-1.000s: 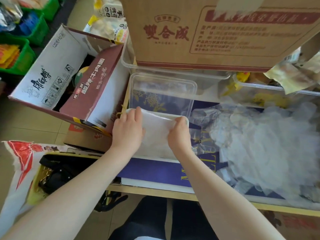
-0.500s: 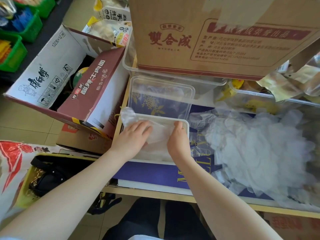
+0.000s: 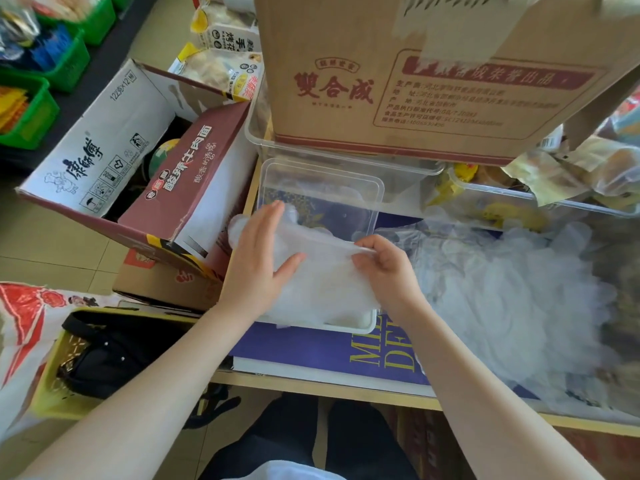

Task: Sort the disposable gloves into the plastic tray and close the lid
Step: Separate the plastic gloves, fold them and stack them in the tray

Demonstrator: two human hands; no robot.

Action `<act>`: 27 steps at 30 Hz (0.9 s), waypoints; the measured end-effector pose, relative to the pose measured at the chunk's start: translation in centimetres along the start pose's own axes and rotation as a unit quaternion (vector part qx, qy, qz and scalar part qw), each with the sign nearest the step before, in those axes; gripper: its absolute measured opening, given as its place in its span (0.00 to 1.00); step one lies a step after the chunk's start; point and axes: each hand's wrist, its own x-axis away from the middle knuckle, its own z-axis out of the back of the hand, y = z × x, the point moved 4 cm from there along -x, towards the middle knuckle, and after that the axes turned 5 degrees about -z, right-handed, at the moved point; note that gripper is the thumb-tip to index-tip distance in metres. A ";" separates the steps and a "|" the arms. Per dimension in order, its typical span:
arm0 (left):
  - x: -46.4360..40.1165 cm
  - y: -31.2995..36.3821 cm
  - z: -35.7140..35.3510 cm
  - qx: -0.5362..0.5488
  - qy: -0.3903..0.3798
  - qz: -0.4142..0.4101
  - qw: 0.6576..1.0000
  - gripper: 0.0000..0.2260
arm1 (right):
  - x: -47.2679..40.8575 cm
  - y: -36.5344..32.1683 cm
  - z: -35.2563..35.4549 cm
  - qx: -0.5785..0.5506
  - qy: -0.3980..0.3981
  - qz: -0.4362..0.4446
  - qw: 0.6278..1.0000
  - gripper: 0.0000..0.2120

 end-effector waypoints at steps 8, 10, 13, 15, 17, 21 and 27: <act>-3.5 1.7 1.7 0.064 -0.128 -0.018 0.989 0.07 | 0.9 -0.7 3.4 -0.010 0.025 0.030 0.999 0.16; -3.5 2.0 1.6 0.089 -0.157 0.016 0.983 0.04 | 1.2 -1.0 3.9 0.028 0.032 0.038 0.998 0.16; -3.9 3.0 1.3 0.078 -0.198 0.025 0.977 0.03 | 1.6 -2.3 4.2 0.192 0.043 0.103 0.975 0.10; -4.3 3.7 1.4 0.067 -0.218 0.016 0.973 0.03 | 1.8 -3.4 4.1 0.327 0.065 0.192 0.923 0.10; -4.8 4.4 1.8 0.073 -0.227 0.008 0.971 0.06 | 1.9 -4.3 3.8 0.406 0.075 0.247 0.877 0.11; -5.5 4.7 2.4 0.059 -0.234 0.015 0.970 0.06 | 1.9 -4.5 3.4 0.533 0.023 0.167 0.829 0.17; -5.6 5.0 2.2 0.030 -0.258 -0.008 0.966 0.05 | 2.4 -6.5 0.5 0.353 -0.061 0.221 0.907 0.12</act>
